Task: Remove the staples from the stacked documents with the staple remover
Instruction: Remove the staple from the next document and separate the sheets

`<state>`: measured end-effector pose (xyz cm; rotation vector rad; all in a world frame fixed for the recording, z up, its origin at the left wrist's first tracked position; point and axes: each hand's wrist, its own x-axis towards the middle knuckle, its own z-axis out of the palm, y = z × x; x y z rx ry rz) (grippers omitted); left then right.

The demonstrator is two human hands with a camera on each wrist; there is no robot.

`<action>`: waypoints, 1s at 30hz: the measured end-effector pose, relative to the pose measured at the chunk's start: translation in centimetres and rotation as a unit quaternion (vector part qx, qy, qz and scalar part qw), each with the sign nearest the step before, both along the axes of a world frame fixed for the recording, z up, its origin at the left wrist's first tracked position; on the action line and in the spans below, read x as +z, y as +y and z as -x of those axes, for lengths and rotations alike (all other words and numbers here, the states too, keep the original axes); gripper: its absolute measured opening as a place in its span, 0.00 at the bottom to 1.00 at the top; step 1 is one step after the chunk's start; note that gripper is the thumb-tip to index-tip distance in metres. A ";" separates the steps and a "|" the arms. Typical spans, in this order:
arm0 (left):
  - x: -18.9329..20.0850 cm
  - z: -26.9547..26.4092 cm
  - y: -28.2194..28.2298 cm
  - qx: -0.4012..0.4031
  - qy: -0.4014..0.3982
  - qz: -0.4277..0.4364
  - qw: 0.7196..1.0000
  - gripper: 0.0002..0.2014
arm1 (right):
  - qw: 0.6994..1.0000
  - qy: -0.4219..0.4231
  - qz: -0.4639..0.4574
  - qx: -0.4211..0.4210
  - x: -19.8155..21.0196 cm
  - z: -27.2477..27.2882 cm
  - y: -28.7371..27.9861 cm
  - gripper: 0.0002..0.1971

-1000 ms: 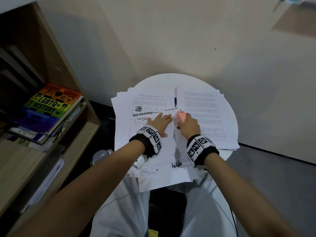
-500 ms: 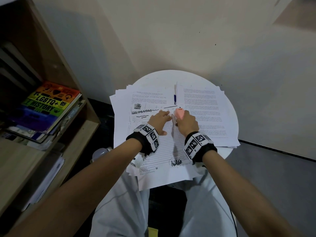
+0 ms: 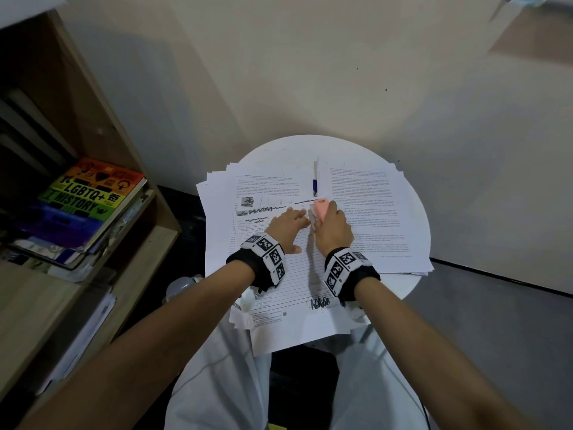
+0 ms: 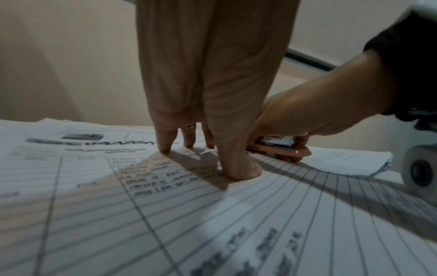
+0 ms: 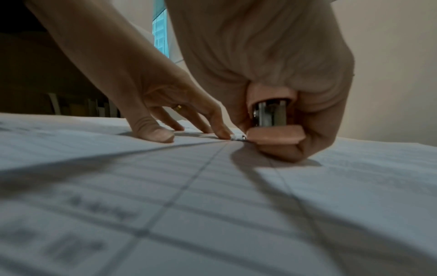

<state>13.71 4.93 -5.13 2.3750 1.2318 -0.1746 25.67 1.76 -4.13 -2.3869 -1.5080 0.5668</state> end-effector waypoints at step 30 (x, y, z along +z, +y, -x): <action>-1.0 0.0 0.5 -0.005 -0.011 -0.013 1.000 0.35 | 0.990 -0.101 -0.032 0.096 -0.1 -1.3 1.3 0.28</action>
